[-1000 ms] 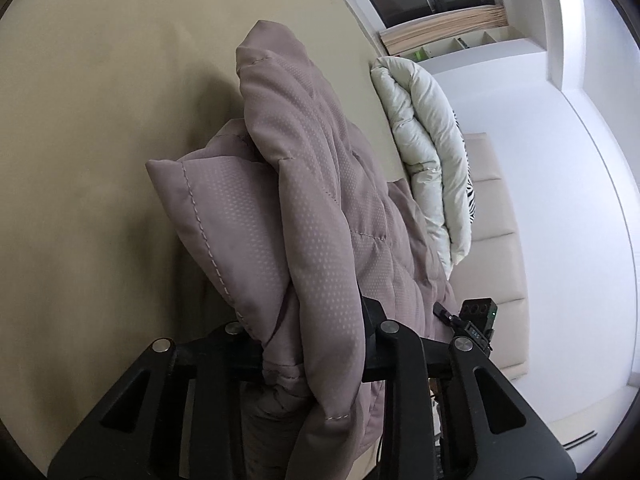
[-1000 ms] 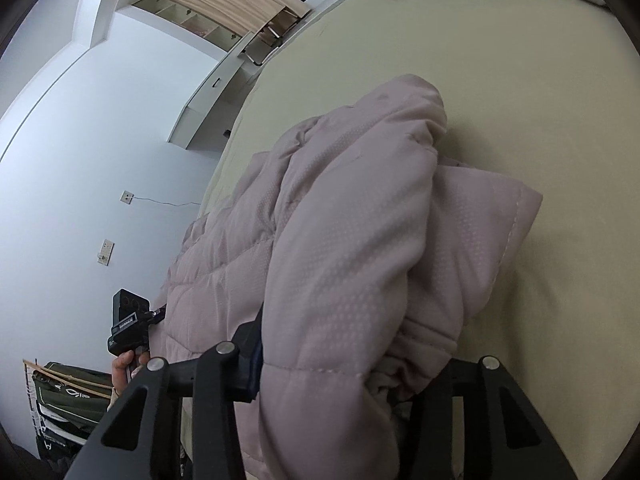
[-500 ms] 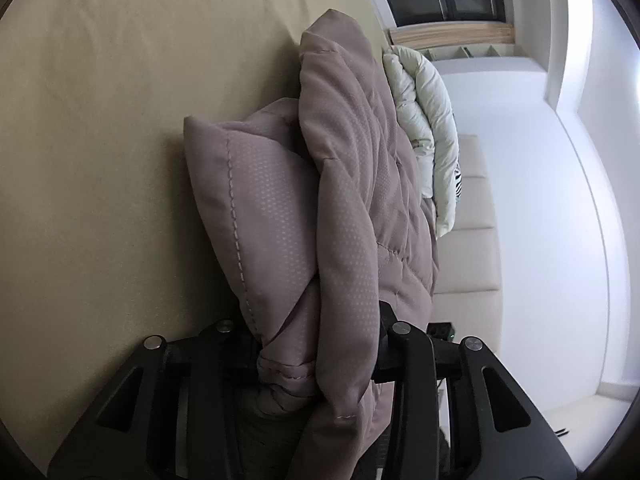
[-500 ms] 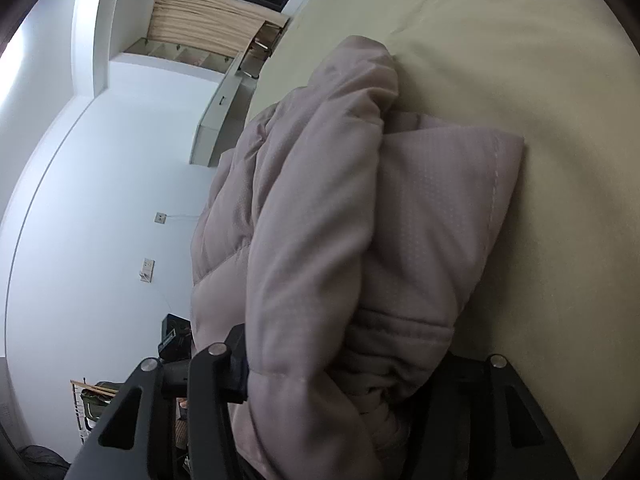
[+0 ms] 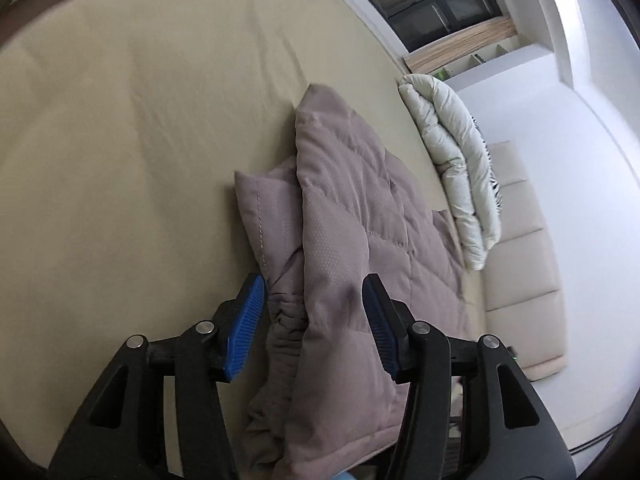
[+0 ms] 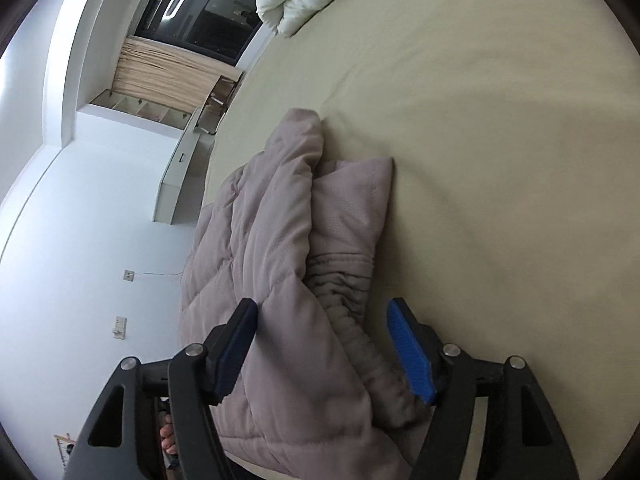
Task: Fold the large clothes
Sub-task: 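Release the folded coat and pull both tools back from it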
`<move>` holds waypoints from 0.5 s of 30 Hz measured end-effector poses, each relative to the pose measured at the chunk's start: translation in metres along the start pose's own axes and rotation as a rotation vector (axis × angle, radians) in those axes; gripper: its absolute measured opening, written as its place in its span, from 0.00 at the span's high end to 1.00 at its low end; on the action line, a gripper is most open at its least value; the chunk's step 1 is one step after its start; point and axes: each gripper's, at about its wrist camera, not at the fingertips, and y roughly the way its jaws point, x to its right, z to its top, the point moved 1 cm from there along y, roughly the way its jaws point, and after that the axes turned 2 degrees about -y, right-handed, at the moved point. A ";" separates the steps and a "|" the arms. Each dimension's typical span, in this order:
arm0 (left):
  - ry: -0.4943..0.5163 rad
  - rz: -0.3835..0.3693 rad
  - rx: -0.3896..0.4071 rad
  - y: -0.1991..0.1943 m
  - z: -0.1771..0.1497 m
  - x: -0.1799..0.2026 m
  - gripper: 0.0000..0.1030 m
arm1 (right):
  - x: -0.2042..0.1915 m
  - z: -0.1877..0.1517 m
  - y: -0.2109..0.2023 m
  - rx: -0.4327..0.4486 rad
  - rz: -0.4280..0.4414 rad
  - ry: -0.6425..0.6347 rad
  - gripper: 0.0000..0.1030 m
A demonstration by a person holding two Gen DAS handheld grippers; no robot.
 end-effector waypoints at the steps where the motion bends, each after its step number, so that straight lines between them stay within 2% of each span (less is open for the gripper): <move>1: 0.053 0.046 0.045 -0.015 -0.004 0.012 0.50 | -0.004 -0.004 -0.013 0.026 -0.023 -0.020 0.30; 2: 0.101 0.110 0.092 -0.030 -0.008 0.025 0.46 | -0.006 -0.007 -0.025 0.050 -0.049 -0.037 0.27; 4: 0.199 0.227 0.200 -0.059 -0.020 0.051 0.44 | -0.021 -0.015 -0.045 0.106 -0.126 -0.087 0.25; 6: 0.298 0.303 0.308 -0.088 -0.039 0.082 0.44 | -0.041 -0.024 -0.061 0.163 -0.184 -0.163 0.23; 7: 0.348 0.347 0.365 -0.100 -0.050 0.101 0.39 | -0.052 -0.029 -0.070 0.193 -0.221 -0.205 0.18; 8: 0.393 0.385 0.417 -0.110 -0.062 0.119 0.29 | -0.060 -0.034 -0.076 0.218 -0.250 -0.237 0.14; 10: 0.466 0.437 0.515 -0.121 -0.083 0.158 0.17 | -0.089 -0.047 -0.090 0.285 -0.300 -0.333 0.10; 11: 0.508 0.456 0.571 -0.130 -0.096 0.175 0.11 | -0.102 -0.047 -0.092 0.312 -0.313 -0.377 0.05; 12: 0.544 0.470 0.612 -0.140 -0.105 0.191 0.08 | -0.117 -0.051 -0.097 0.343 -0.326 -0.421 0.00; 13: 0.574 0.488 0.649 -0.149 -0.117 0.202 0.03 | -0.129 -0.055 -0.101 0.374 -0.338 -0.454 0.00; 15: 0.619 0.521 0.712 -0.173 -0.134 0.223 0.02 | -0.155 -0.063 -0.115 0.448 -0.337 -0.520 0.00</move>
